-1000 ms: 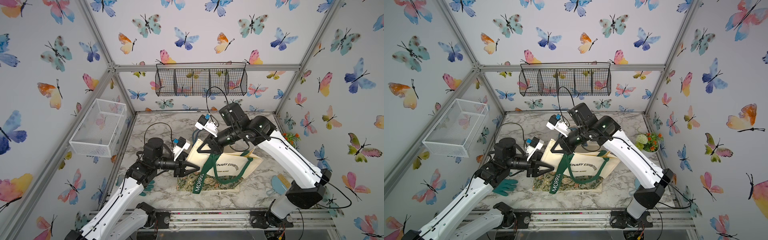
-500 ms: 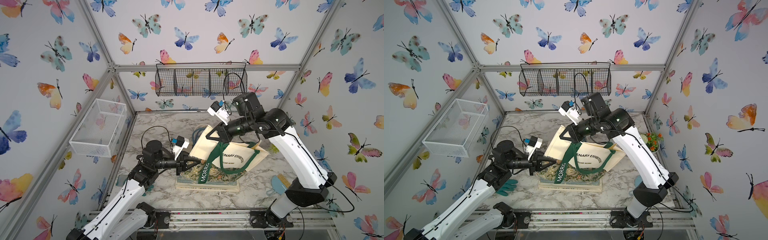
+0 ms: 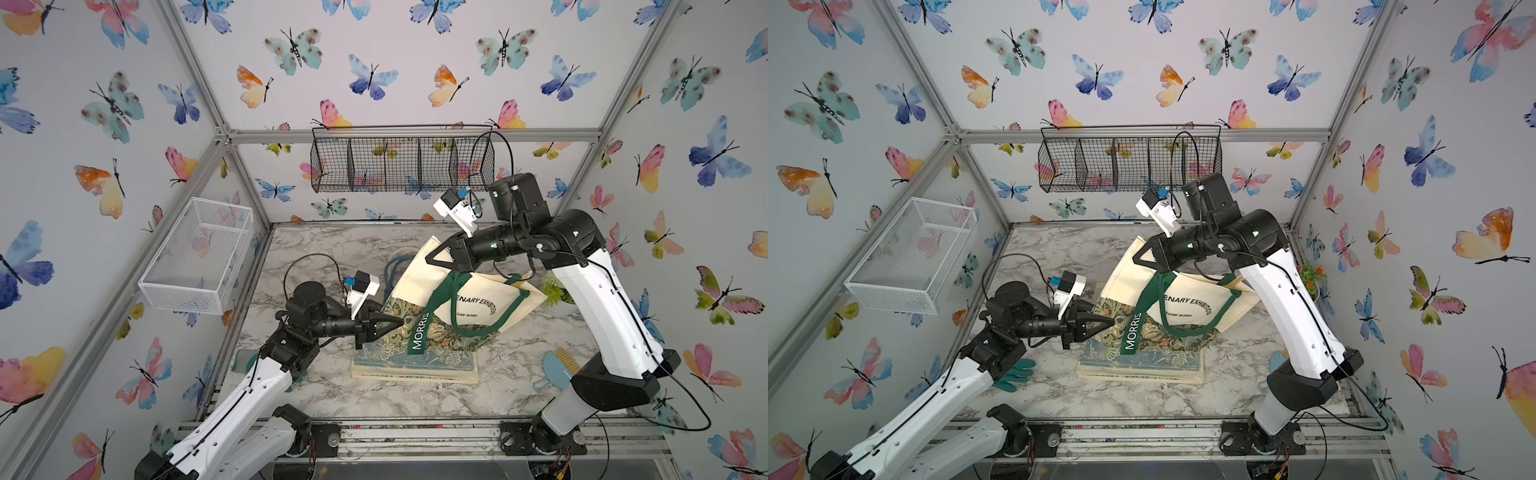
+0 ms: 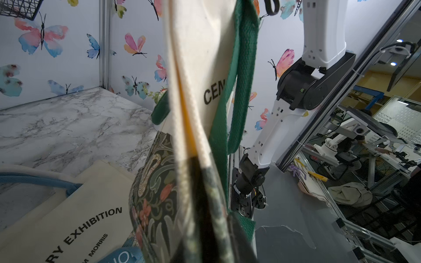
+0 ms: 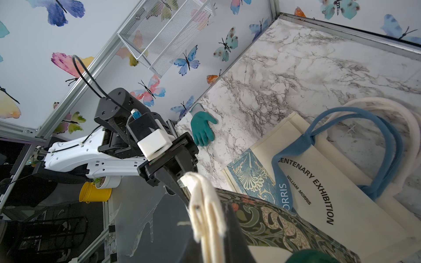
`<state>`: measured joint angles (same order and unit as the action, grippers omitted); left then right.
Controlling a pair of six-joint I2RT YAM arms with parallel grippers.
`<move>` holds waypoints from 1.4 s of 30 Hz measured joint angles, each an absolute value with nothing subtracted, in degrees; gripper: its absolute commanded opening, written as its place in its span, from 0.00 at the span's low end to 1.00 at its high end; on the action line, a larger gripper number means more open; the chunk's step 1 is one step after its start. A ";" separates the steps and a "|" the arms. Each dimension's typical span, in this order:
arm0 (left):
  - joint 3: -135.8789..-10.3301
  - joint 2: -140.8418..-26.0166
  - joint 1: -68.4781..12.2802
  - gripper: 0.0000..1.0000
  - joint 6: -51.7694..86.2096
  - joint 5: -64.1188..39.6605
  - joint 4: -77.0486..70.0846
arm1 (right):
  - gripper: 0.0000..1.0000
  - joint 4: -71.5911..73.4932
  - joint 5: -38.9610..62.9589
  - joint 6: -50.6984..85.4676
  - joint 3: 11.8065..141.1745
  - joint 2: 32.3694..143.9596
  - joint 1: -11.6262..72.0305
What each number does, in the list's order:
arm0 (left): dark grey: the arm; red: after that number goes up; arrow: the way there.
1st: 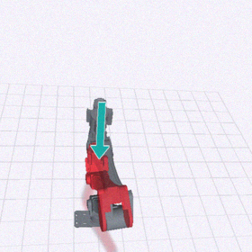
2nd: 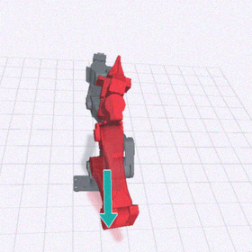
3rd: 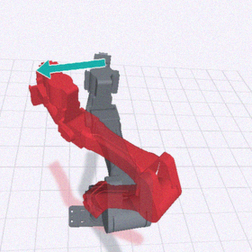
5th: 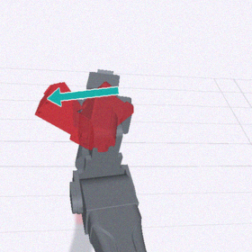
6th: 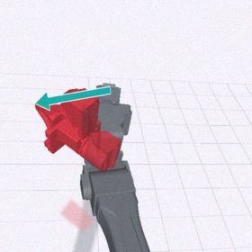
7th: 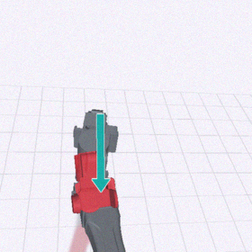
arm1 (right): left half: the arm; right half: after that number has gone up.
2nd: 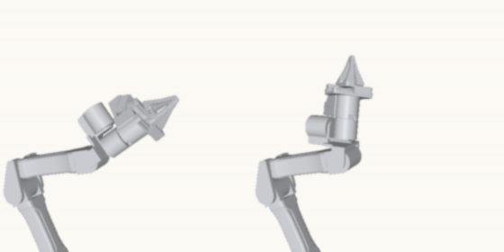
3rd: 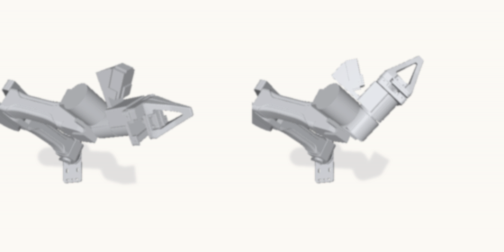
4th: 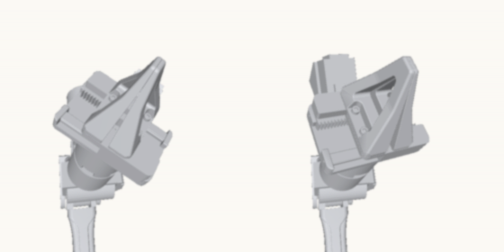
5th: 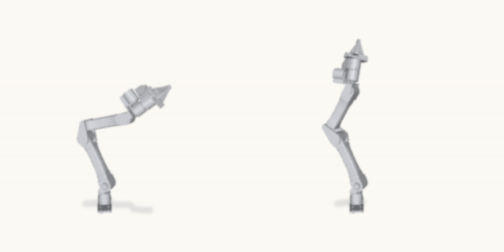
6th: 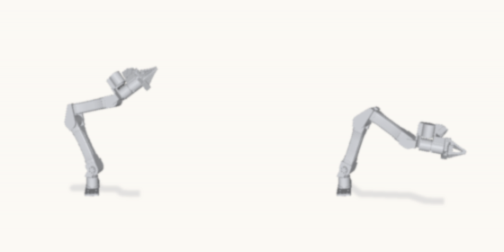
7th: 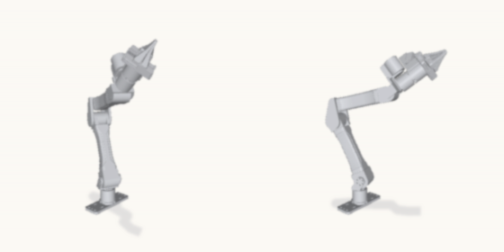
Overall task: Put away the canvas bag
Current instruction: Press the canvas bag.
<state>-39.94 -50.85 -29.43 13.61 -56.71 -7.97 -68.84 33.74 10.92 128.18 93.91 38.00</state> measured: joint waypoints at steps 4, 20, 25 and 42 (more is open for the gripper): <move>-39.97 -51.29 -29.45 0.00 14.57 -56.69 -8.10 | 0.02 -68.38 33.87 10.90 127.17 93.71 37.80; -36.88 -45.56 -32.95 0.38 18.92 -49.82 -2.90 | 0.02 -59.00 40.80 10.94 112.16 90.00 36.67; -40.36 -48.82 -33.12 0.39 18.13 -50.04 1.78 | 0.02 -51.22 41.28 11.16 102.54 87.20 37.32; -48.12 -62.26 -32.84 0.48 13.10 -54.70 4.73 | 0.02 -44.60 39.35 15.46 96.25 84.71 42.48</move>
<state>-48.12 -62.26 -32.84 13.10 -54.70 4.73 -44.60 39.35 15.46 96.25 84.71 42.48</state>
